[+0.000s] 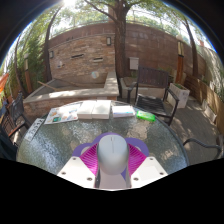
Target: Arrange mouse
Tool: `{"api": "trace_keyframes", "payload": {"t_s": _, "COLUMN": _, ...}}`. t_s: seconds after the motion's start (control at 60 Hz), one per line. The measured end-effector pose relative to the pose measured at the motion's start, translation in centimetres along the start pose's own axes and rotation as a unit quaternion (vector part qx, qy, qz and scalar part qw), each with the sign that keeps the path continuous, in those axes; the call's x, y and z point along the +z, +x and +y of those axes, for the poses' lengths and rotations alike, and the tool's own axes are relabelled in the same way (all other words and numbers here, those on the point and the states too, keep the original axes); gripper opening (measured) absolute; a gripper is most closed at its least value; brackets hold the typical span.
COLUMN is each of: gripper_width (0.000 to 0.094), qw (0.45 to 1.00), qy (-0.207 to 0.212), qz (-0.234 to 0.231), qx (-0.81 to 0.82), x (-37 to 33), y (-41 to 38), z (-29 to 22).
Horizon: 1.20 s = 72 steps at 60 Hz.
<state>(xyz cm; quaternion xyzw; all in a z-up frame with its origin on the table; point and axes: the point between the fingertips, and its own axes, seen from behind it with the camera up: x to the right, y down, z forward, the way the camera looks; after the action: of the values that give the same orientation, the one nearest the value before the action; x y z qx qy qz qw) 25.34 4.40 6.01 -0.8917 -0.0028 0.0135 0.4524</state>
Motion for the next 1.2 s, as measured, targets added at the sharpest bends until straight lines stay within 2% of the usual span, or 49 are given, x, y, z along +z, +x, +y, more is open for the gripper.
{"api": "trace_keyframes", "payload": {"t_s": 0.1, "gripper_width": 0.0389, "qw": 0.999, "qy": -0.039, "qz": 0.002, "qx": -0.006, "x": 2.2, "y": 0.6, "z": 2.2}}
{"api": "trace_keyframes", "payload": {"t_s": 0.117, "gripper_width": 0.0401, "qw": 0.999, "qy": -0.044, "qz": 0.001, "qx": -0.007, "x": 3.5, "y": 0.6, "z": 4.3}}
{"api": "trace_keyframes", "payload": {"t_s": 0.233, "gripper_width": 0.0518, "qw": 0.997, "qy": -0.069, "qz": -0.014, "qx": -0.009, "x": 4.0, "y": 0.1, "z": 6.1}}
{"api": "trace_keyframes", "payload": {"t_s": 0.267, "gripper_width": 0.0602, "qw": 0.998, "qy": -0.064, "qz": -0.012, "qx": -0.01, "x": 3.7, "y": 0.2, "z": 5.8}}
{"api": "trace_keyframes", "payload": {"t_s": 0.317, "gripper_width": 0.0826, "qw": 0.998, "qy": -0.056, "qz": -0.006, "qx": -0.02, "x": 2.8, "y": 0.4, "z": 4.6}}
{"api": "trace_keyframes", "payload": {"t_s": 0.333, "gripper_width": 0.0866, "qw": 0.998, "qy": -0.053, "qz": -0.002, "qx": -0.024, "x": 2.4, "y": 0.6, "z": 4.1}}
{"api": "trace_keyframes", "payload": {"t_s": 0.383, "gripper_width": 0.0833, "qw": 0.999, "qy": -0.043, "qz": 0.007, "qx": -0.033, "x": 1.0, "y": 0.5, "z": 3.7}}
{"api": "trace_keyframes", "payload": {"t_s": 0.483, "gripper_width": 0.0868, "qw": 0.999, "qy": -0.029, "qz": 0.016, "qx": -0.035, "x": -2.6, "y": -0.1, "z": 2.4}}
{"api": "trace_keyframes", "payload": {"t_s": 0.617, "gripper_width": 0.0862, "qw": 0.999, "qy": -0.01, "qz": 0.034, "qx": -0.038, "x": -10.0, "y": -1.3, "z": 1.6}}
{"api": "trace_keyframes", "payload": {"t_s": 0.933, "gripper_width": 0.0849, "qw": 0.997, "qy": 0.008, "qz": 0.072, "qx": -0.022, "x": -27.0, "y": -5.0, "z": 5.8}}
{"api": "trace_keyframes", "payload": {"t_s": 1.2, "gripper_width": 0.0848, "qw": 0.996, "qy": 0.006, "qz": 0.082, "qx": -0.017, "x": -33.1, "y": -6.8, "z": 8.9}}
